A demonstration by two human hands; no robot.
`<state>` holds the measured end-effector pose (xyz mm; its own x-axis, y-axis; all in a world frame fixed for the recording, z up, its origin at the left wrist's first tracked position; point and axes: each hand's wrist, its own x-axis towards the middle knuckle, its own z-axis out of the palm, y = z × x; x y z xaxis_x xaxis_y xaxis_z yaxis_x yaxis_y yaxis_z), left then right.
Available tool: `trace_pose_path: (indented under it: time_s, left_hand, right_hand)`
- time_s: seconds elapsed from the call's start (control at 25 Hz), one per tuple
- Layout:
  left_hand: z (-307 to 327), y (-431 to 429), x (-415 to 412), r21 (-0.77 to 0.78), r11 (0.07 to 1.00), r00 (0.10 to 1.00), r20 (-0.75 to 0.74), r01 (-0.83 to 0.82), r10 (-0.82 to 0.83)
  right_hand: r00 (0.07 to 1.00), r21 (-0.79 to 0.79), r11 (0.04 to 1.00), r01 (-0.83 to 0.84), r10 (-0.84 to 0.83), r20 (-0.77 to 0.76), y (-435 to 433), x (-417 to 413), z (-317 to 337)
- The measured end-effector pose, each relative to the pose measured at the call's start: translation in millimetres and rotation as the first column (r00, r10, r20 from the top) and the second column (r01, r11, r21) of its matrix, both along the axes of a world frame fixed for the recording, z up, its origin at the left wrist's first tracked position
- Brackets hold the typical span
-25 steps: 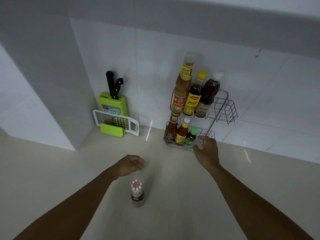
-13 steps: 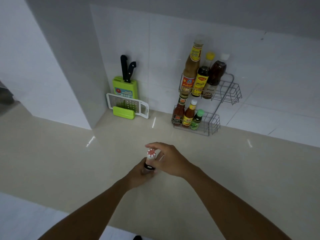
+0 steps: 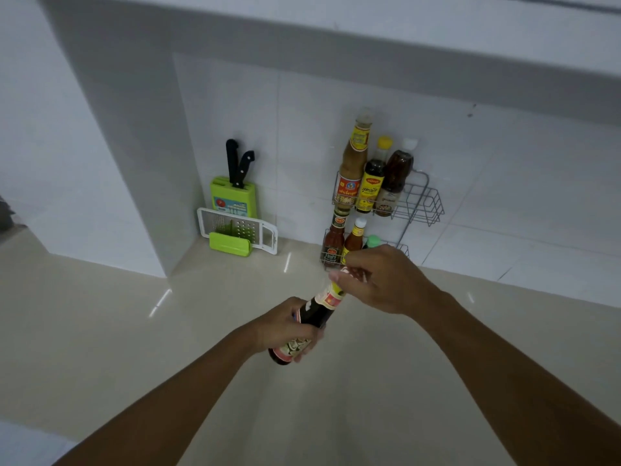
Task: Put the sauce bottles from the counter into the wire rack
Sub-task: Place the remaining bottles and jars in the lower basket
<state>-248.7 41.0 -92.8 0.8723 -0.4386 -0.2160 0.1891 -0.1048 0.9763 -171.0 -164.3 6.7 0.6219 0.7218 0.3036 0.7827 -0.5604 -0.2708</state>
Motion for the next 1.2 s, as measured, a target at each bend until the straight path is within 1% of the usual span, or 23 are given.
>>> trace_pose_path:
  time_s: [0.08, 0.12, 0.2, 0.24, 0.28, 0.36, 0.4, 0.44, 0.48, 0.52, 0.56, 0.6, 0.64, 0.72, 0.76, 0.8, 0.88, 0.92, 0.96, 1.04, 1.12, 1.16, 1.2]
  left_hand:
    - [23.2, -2.9, 10.2, -0.003, 0.996, 0.995, -0.032, 0.093, -0.093]
    - [31.5, -6.0, 14.7, 0.029, 0.998, 0.998, -0.032, 0.057, -0.056]
    - [43.5, -18.6, 21.7, 0.192, 0.965, 0.984, 0.060, -0.176, 0.168]
    - [46.5, -26.6, 23.8, 0.306, 0.890, 0.937, 0.187, -0.340, 0.294]
    - [47.3, -35.6, 25.4, 0.412, 0.762, 0.856, 0.367, -0.500, 0.363]
    - [45.8, -50.0, 27.4, 0.596, 0.449, 0.736, 0.625, -0.666, 0.261]
    - [44.5, -52.8, 28.9, 0.640, 0.338, 0.718, 0.666, -0.690, 0.202]
    - [42.5, -55.0, 31.1, 0.647, 0.314, 0.712, 0.680, -0.695, 0.176]
    - [42.0, -54.5, 32.9, 0.651, 0.363, 0.736, 0.652, -0.666, 0.180]
    - [42.7, -50.2, 35.9, 0.617, 0.508, 0.785, 0.574, -0.601, 0.232]
    - [47.3, -46.7, 39.9, 0.503, 0.702, 0.850, 0.436, -0.504, 0.297]
    - [52.0, -43.2, 44.2, 0.359, 0.859, 0.923, 0.258, -0.366, 0.285]
    - [57.1, -40.8, 47.8, 0.236, 0.945, 0.971, 0.130, -0.226, 0.200]
    - [67.0, -37.5, 54.1, 0.141, 0.989, 0.998, 0.046, -0.052, 0.046]
    - [69.6, -38.1, 57.9, 0.137, 0.990, 0.999, 0.036, -0.026, 0.022]
    - [71.6, -39.5, 62.3, 0.150, 0.988, 0.999, 0.028, -0.041, 0.037]
    - [73.8, -46.6, 70.8, 0.237, 0.961, 0.989, 0.052, -0.144, 0.136]
    - [72.5, -49.8, 76.0, 0.316, 0.924, 0.975, 0.113, -0.216, 0.190]
    - [70.1, -52.9, 80.8, 0.405, 0.866, 0.952, 0.202, -0.294, 0.229]
    - [64.2, -60.9, 87.1, 0.577, 0.677, 0.877, 0.421, -0.457, 0.233]
    - [59.1, -71.1, 86.9, 0.637, 0.509, 0.798, 0.569, -0.580, 0.198]
    - [57.6, -75.7, 87.3, 0.625, 0.485, 0.774, 0.600, -0.612, 0.203]
    - [56.7, -79.5, 88.1, 0.594, 0.507, 0.762, 0.606, -0.624, 0.228]
  right_hand:
    - [0.986, -0.062, 0.998, 0.011, -0.001, 0.164, -3.7, 4.9, 13.0]
    - [0.980, -0.064, 0.995, 0.073, -0.060, 0.187, -3.5, 6.6, 15.7]
    - [0.947, -0.057, 0.959, 0.278, -0.264, 0.184, 3.0, 9.4, 15.4]
    - [0.915, -0.083, 0.918, 0.389, -0.373, 0.155, 5.0, 12.2, 13.3]
    - [0.876, -0.149, 0.864, 0.481, -0.469, 0.108, 5.7, 14.0, 14.4]
    - [0.852, -0.281, 0.808, 0.518, -0.517, 0.082, 3.3, 18.3, 15.9]
    - [0.852, -0.318, 0.804, 0.502, -0.523, 0.023, 0.3, 19.4, 16.7]
    - [0.840, -0.324, 0.803, 0.500, -0.540, -0.043, -2.7, 19.4, 19.7]
    - [0.839, -0.326, 0.817, 0.476, -0.533, -0.110, -6.9, 22.0, 22.7]
    - [0.862, -0.336, 0.845, 0.417, -0.485, -0.150, -11.6, 25.3, 27.5]
    - [0.898, -0.331, 0.877, 0.348, -0.413, -0.151, -15.9, 28.3, 35.0]
    - [0.922, -0.231, 0.921, 0.315, -0.354, -0.157, -19.9, 31.7, 40.4]
    - [0.957, -0.123, 0.957, 0.261, -0.274, -0.097, -23.6, 36.8, 43.8]
    - [0.992, -0.099, 0.989, 0.109, -0.102, 0.072, -25.6, 44.2, 49.6]
    - [0.992, -0.133, 0.987, 0.093, -0.080, 0.101, -25.2, 48.3, 48.7]
    - [0.990, -0.148, 0.980, 0.132, -0.123, 0.067, -24.6, 51.9, 46.5]
    - [0.962, -0.099, 0.958, 0.270, -0.272, 0.001, -22.8, 59.2, 39.8]
    - [0.938, -0.056, 0.938, 0.343, -0.345, -0.036, -21.6, 63.6, 34.3]
    - [0.904, -0.022, 0.908, 0.418, -0.418, -0.084, -21.9, 66.6, 29.0]
    - [0.815, -0.032, 0.834, 0.551, -0.546, -0.192, -24.2, 72.5, 23.3]
    - [0.740, -0.040, 0.776, 0.629, -0.614, -0.272, -25.2, 77.0, 21.2]
    - [0.723, -0.004, 0.764, 0.646, -0.613, -0.320, -26.1, 76.9, 19.6]
    - [0.720, 0.084, 0.760, 0.644, -0.567, -0.400, -28.4, 76.2, 16.6]
